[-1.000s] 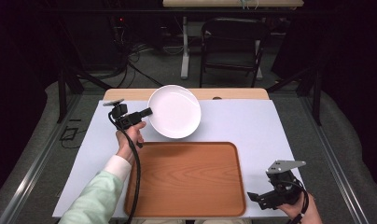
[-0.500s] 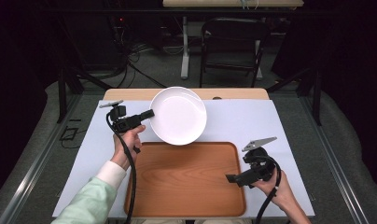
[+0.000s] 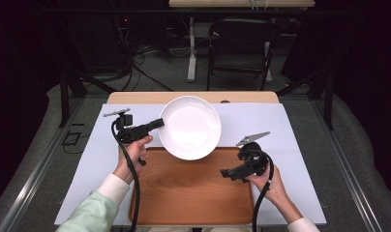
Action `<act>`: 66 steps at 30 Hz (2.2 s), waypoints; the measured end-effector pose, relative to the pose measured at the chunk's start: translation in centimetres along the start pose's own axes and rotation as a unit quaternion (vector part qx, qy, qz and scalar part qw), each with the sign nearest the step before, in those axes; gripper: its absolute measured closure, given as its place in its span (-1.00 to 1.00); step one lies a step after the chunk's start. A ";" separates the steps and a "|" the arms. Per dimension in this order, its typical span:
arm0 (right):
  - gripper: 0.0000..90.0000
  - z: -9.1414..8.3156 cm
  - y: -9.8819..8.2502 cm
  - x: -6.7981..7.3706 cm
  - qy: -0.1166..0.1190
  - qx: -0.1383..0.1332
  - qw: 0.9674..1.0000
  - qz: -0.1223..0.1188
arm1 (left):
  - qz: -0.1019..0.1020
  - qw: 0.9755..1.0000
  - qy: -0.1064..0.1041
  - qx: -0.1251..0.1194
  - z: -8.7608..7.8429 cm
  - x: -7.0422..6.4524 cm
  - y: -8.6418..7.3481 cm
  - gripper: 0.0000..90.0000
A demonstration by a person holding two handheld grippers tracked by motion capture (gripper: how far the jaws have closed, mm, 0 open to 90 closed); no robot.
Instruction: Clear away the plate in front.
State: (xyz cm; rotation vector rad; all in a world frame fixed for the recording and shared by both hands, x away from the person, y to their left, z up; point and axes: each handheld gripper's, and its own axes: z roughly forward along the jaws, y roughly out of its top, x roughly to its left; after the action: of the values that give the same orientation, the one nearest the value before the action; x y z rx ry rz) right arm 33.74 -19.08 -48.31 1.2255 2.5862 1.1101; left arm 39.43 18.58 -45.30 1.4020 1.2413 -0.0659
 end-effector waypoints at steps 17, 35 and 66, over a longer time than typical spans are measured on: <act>-0.47 2.0 2.7 -1.5 0.037 -0.057 0.996 0.054 | 0.023 0.999 -0.037 0.031 -0.1 -1.2 -2.2 0.93; 0.38 1.7 2.1 -1.3 0.046 -0.054 0.994 0.085 | 0.050 0.997 -0.053 0.031 -0.7 -0.1 -4.4 0.90; 0.68 -1.8 1.3 1.5 0.022 -0.091 0.995 0.033 | 0.161 0.985 -0.026 0.049 -2.5 -1.7 -6.3 0.80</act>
State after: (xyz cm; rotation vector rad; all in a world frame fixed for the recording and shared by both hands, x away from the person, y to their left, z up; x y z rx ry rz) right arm 32.92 -18.50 -45.82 1.2666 2.4269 1.3656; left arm 32.91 17.72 -47.76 1.6595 0.9667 0.0601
